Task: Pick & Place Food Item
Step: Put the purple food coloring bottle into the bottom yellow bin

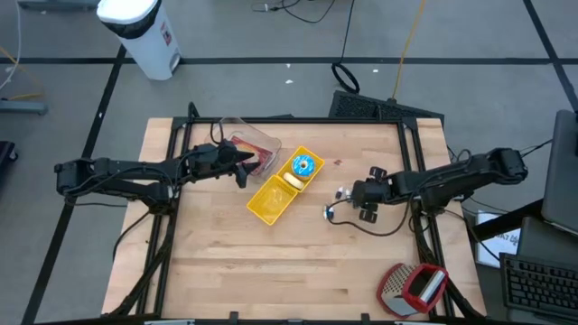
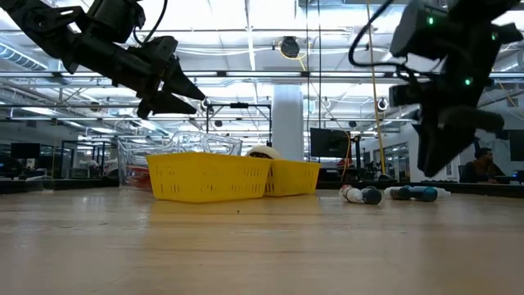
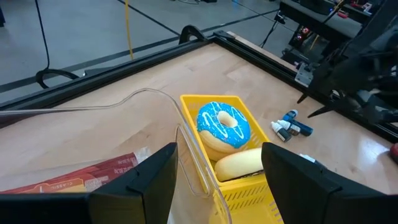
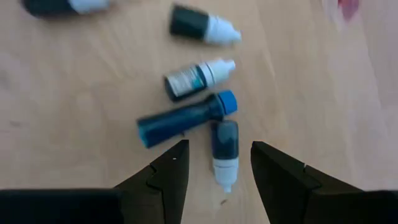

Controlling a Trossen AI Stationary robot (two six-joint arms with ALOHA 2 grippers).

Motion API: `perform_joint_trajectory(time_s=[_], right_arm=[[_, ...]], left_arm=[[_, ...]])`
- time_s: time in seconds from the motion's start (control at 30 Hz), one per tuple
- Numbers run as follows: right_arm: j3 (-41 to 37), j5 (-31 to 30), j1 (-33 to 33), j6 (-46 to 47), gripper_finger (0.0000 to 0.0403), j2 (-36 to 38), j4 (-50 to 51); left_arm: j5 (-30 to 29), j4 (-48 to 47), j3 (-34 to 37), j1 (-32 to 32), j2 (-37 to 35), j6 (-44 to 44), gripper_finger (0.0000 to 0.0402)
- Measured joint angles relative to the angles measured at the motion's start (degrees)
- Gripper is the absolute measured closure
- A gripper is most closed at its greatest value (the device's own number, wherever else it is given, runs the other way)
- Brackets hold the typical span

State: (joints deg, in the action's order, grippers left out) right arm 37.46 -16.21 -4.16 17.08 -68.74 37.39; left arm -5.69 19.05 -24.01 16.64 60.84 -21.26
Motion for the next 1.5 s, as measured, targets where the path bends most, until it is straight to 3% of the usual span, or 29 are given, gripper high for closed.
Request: perform_joint_trajectory(time_s=[0.47, 0.77, 1.07, 1.27, 1.5], right_arm=[[-10.0, 2.7, 5.6, -3.5, 0.0251, 0.1, -12.9], [-9.8, 3.1, 6.4, -4.8, 0.0349, 0.0, -13.2], [-4.4, -1.3, 5.4, -6.8, 0.0346, 1.4, -13.1], [0.8, -8.1, 2.3, -12.6, 0.0339, 1.4, -16.5], [1.9, -9.6, -1.6, -24.0, 0.035, 0.4, -33.7]], left_arm=[[-0.4, 0.0, 0.0, 0.0, 0.0, 0.0, 0.0167], [-0.4, 0.0, 0.0, 0.0, 0.0, -0.6, 0.0167], [0.9, 1.5, 0.0, -0.8, 0.0, -9.6, 0.0167], [1.1, 6.4, 0.0, -6.5, 0.6, -10.0, 0.0167], [-0.3, 22.6, -0.2, -13.8, 9.7, -12.2, 0.0167]])
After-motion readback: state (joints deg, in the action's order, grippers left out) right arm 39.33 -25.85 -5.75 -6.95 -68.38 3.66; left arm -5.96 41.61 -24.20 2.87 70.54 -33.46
